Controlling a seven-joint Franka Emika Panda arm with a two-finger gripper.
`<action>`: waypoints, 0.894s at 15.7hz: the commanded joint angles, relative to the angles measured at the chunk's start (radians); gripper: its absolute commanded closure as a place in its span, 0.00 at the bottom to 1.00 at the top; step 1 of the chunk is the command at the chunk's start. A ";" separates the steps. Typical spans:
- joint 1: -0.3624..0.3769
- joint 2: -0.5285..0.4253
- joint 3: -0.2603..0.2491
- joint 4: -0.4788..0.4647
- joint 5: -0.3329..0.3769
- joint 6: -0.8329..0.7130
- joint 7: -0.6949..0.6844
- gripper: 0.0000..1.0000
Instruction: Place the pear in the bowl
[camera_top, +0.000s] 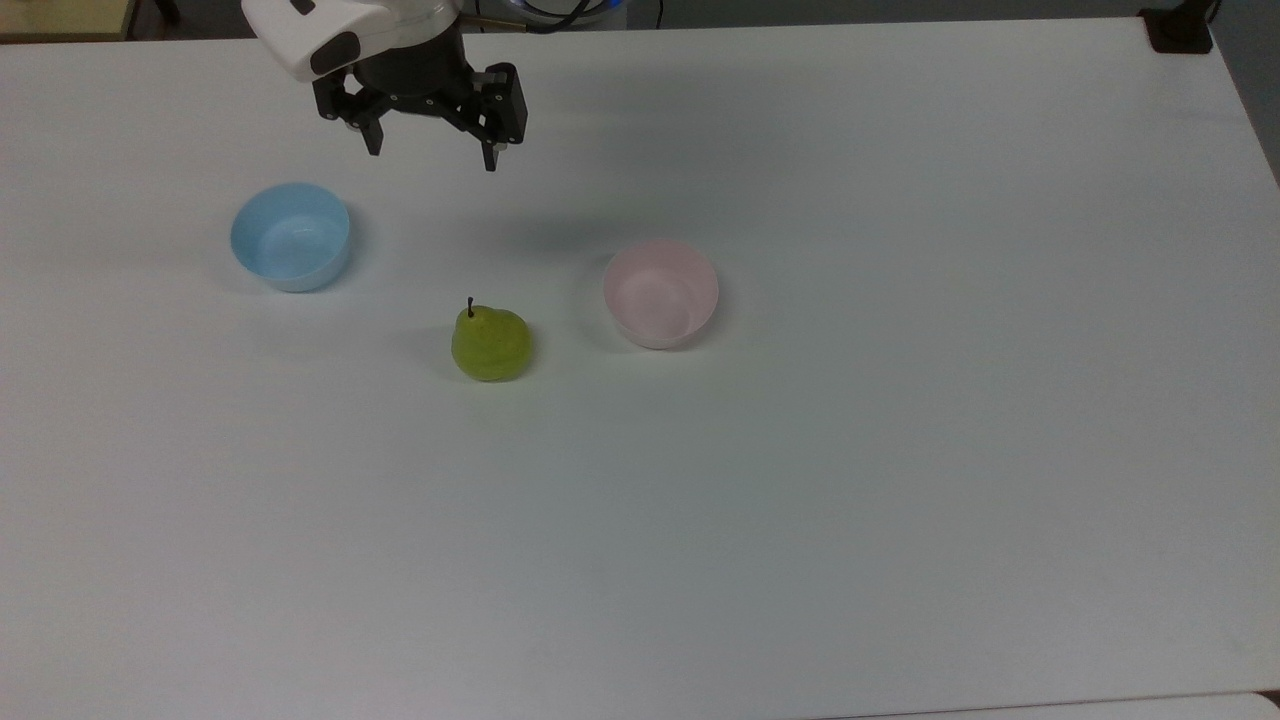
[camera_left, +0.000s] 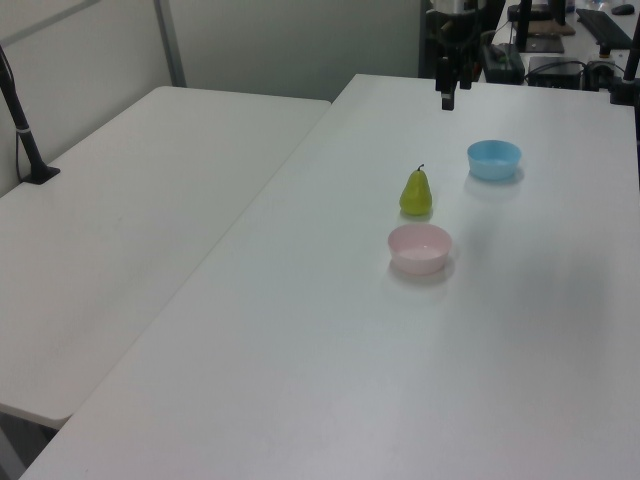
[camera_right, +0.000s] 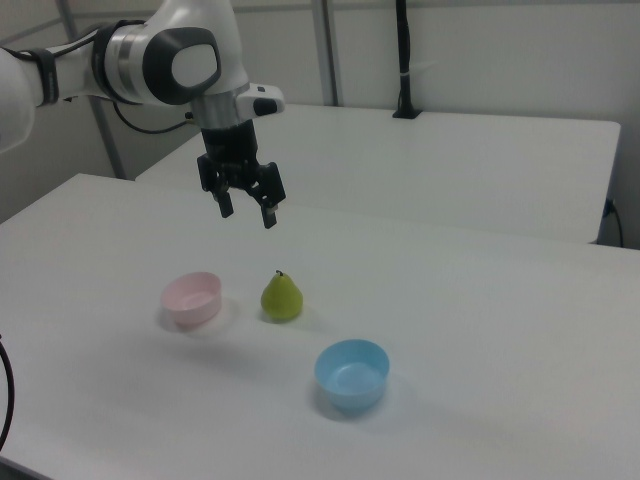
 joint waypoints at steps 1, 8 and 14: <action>0.011 -0.015 -0.010 -0.011 -0.013 0.005 0.015 0.00; 0.013 -0.009 -0.013 -0.009 -0.008 0.009 0.001 0.00; 0.016 0.061 -0.015 0.018 0.001 0.029 -0.025 0.00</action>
